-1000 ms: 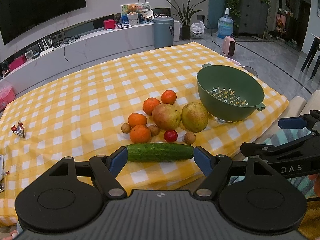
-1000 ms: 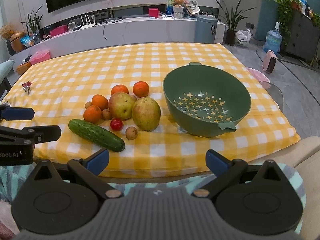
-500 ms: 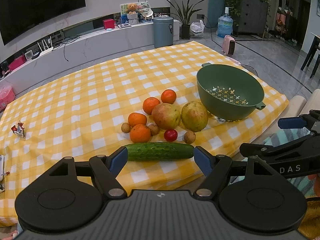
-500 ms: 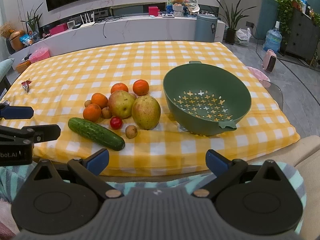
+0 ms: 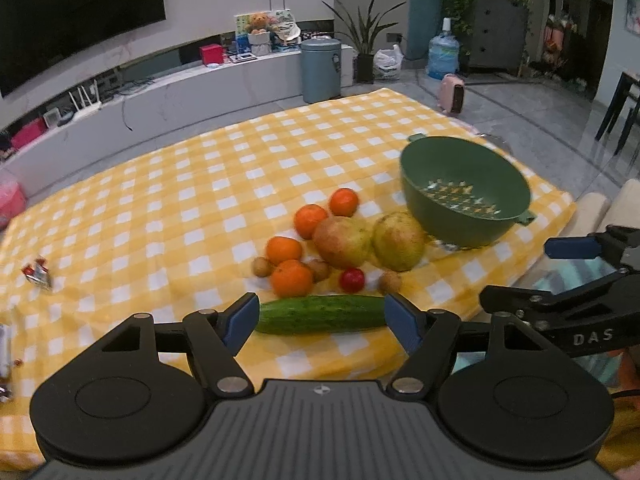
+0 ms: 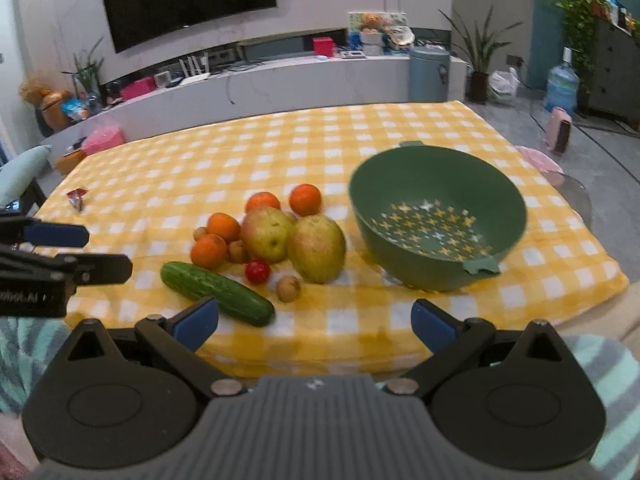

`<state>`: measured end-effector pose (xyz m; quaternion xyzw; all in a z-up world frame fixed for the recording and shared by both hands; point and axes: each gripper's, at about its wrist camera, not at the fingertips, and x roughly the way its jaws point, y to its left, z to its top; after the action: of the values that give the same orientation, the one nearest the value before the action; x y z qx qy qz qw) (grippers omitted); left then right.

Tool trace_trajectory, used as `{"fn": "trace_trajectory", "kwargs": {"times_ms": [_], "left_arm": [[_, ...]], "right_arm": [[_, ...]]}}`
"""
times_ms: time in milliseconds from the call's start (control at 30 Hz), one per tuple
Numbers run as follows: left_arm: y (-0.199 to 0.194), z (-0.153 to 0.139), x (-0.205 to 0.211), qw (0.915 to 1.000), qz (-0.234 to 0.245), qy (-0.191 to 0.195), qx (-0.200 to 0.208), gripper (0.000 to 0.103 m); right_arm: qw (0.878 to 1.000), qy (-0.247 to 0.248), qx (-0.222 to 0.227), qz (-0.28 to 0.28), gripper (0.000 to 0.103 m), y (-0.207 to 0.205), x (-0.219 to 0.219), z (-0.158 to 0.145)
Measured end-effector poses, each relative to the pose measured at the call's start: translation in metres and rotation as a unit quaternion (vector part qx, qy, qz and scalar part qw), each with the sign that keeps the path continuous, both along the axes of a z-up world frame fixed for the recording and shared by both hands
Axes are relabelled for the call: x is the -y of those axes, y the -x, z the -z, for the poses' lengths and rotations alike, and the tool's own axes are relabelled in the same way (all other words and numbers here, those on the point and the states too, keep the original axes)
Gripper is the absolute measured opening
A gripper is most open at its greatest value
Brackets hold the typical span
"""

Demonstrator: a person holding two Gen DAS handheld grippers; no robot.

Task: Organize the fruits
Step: 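Grasp the red-yellow apple with the left tool while the right tool grasps the pear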

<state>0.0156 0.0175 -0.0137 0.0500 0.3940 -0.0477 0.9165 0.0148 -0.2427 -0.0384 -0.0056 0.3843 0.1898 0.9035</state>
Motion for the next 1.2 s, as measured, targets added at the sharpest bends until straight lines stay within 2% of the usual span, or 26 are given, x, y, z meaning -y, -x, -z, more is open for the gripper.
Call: {"fn": "trace_trajectory", "kwargs": {"times_ms": [100,200,267,333,467,567,633,700,767,833,933,1200], "left_arm": [[-0.005,0.000,-0.005,1.0000,-0.002,-0.005,-0.001,0.083],[-0.012,0.001,-0.009,1.0000,-0.005,0.005,-0.005,0.076],[-0.016,0.002,-0.010,1.0000,0.006,0.004,0.002,0.071],[-0.021,0.003,-0.009,0.9997,0.022,0.002,0.009,0.070],[-0.038,0.005,-0.011,0.9990,0.026,0.030,0.019,0.070],[-0.053,0.010,-0.009,0.9984,0.037,0.041,0.015,0.070],[-0.066,0.015,-0.007,0.9986,0.030,0.042,-0.013,0.069],[-0.075,0.021,-0.002,0.9977,0.044,0.047,-0.020,0.066],[-0.083,0.028,0.005,0.9974,0.055,0.038,-0.028,0.066],[-0.091,0.035,0.008,0.9968,0.060,0.039,-0.034,0.068],[-0.105,0.044,0.008,0.9954,0.060,0.056,-0.049,0.077],[-0.136,0.064,-0.001,0.9912,0.033,0.096,-0.085,0.078]], "right_arm": [[1.000,-0.008,0.001,-0.003,0.098,-0.006,-0.005,0.003],[1.000,-0.012,-0.003,0.005,0.088,-0.014,-0.009,0.006],[1.000,-0.021,-0.006,0.012,0.077,-0.021,-0.010,0.009],[0.999,-0.029,-0.010,0.020,0.071,-0.028,-0.011,0.012],[0.998,-0.047,-0.016,0.030,0.054,-0.045,-0.011,0.022],[0.998,-0.046,-0.017,0.038,0.054,-0.055,-0.014,0.029],[0.998,-0.042,-0.013,0.041,0.054,-0.062,-0.017,0.034],[0.998,-0.045,-0.014,0.042,0.054,-0.069,-0.018,0.041],[0.997,-0.054,-0.020,0.042,0.054,-0.076,-0.019,0.049],[0.997,-0.054,-0.028,0.047,0.054,-0.082,-0.020,0.057],[0.996,-0.065,-0.041,0.049,0.054,-0.091,-0.019,0.069],[0.996,-0.079,-0.040,0.030,0.054,-0.110,-0.024,0.087]]}}
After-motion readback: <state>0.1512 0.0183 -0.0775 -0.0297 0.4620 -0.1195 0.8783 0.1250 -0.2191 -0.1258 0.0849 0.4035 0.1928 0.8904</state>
